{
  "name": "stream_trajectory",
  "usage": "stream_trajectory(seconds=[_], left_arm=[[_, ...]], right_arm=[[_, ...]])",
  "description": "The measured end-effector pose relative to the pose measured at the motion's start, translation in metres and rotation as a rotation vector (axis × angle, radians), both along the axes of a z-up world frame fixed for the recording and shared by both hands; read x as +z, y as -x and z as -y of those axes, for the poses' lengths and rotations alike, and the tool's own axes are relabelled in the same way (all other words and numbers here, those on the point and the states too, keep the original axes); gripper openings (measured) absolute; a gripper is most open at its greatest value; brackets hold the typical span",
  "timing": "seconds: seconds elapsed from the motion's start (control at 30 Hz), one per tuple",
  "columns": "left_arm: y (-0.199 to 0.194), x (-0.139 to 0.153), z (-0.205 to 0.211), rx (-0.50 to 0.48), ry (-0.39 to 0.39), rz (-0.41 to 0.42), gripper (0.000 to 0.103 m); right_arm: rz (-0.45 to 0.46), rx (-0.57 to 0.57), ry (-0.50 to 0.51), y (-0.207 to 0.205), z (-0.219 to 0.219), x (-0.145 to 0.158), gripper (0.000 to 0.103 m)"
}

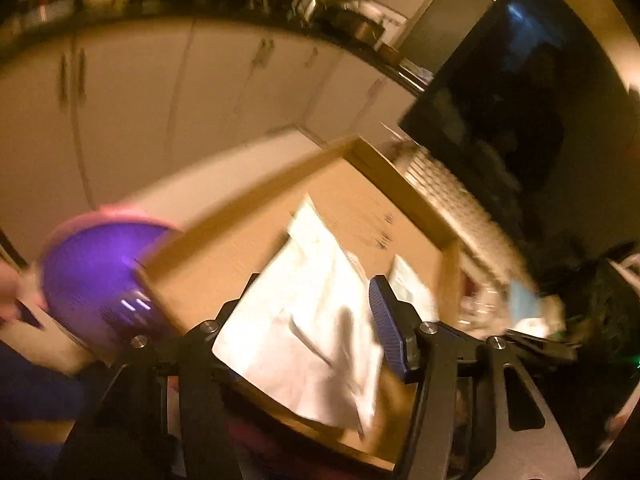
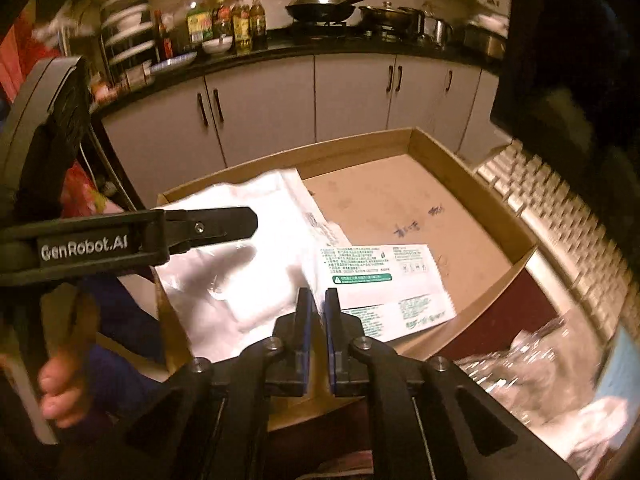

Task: Organize soft objects
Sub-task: 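Grasp the fairy-print clear pouch with the left gripper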

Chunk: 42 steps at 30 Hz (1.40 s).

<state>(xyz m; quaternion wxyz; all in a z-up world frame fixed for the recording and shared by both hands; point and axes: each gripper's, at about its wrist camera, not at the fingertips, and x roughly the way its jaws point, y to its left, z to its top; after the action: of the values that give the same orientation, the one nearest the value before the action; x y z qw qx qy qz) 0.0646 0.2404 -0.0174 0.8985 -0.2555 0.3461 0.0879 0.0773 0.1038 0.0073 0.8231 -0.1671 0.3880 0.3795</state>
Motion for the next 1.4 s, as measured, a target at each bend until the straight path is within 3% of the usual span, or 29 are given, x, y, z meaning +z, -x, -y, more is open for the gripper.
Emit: stream_trajectory(seconds=[0.03, 0.1, 0.17, 0.27, 0.4, 0.5, 0.57, 0.63, 0.73, 0.83, 0.9, 0.97, 1.03, 1.1, 1.17, 1.23, 1.4], left_arm=[[0.000, 0.004, 0.004, 0.013, -0.071, -0.012, 0.054], [-0.001, 0.008, 0.011, 0.016, -0.174, -0.037, 0.054], [-0.005, 0.010, 0.021, 0.011, -0.260, -0.064, 0.054], [-0.018, 0.010, 0.039, -0.060, -0.352, -0.102, 0.054], [-0.044, -0.003, 0.044, -0.197, -0.261, -0.147, 0.054], [-0.056, -0.010, 0.039, -0.129, -0.318, -0.224, 0.054], [-0.055, -0.005, 0.043, -0.077, -0.422, -0.251, 0.054], [-0.046, 0.009, 0.053, -0.001, -0.556, -0.226, 0.054], [-0.030, 0.029, 0.064, 0.061, -0.605, -0.140, 0.054], [-0.007, 0.047, 0.078, 0.062, -0.563, -0.016, 0.054], [0.009, 0.053, 0.094, -0.071, -0.423, 0.068, 0.054], [0.019, 0.049, 0.106, -0.204, -0.287, 0.091, 0.055], [0.025, 0.034, 0.123, -0.323, -0.164, 0.061, 0.056], [0.027, 0.024, 0.136, -0.354, -0.154, 0.018, 0.056], [0.032, 0.014, 0.143, -0.355, -0.161, -0.004, 0.056], [0.043, 0.007, 0.139, -0.321, -0.118, -0.025, 0.056], [0.064, -0.012, 0.141, -0.310, 0.052, -0.082, 0.056]], right_arm=[[-0.018, -0.009, -0.025, -0.002, 0.005, 0.001, 0.023], [-0.038, -0.039, -0.080, -0.001, 0.018, 0.005, 0.050], [-0.041, -0.064, -0.130, 0.003, 0.033, 0.010, 0.057], [-0.056, -0.104, -0.184, 0.011, 0.055, 0.015, 0.057], [-0.079, -0.148, -0.266, 0.030, 0.090, 0.016, 0.057], [-0.101, -0.177, -0.319, 0.047, 0.113, 0.013, 0.057], [-0.111, -0.199, -0.337, 0.055, 0.127, 0.009, 0.057], [-0.116, -0.226, -0.353, 0.061, 0.142, 0.004, 0.057], [-0.128, -0.269, -0.379, 0.063, 0.163, -0.003, 0.057], [-0.142, -0.305, -0.409, 0.066, 0.183, -0.008, 0.057], [-0.145, -0.315, -0.425, 0.071, 0.195, -0.009, 0.057], [-0.145, -0.323, -0.437, 0.075, 0.205, -0.009, 0.057], [-0.147, -0.326, -0.442, 0.077, 0.214, -0.011, 0.057], [-0.154, -0.339, -0.441, 0.077, 0.222, -0.013, 0.057], [-0.173, -0.341, -0.453, 0.077, 0.228, -0.017, 0.057], [-0.194, -0.333, -0.470, 0.074, 0.230, -0.019, 0.057], [-0.208, -0.319, -0.489, 0.064, 0.222, -0.016, 0.057]])
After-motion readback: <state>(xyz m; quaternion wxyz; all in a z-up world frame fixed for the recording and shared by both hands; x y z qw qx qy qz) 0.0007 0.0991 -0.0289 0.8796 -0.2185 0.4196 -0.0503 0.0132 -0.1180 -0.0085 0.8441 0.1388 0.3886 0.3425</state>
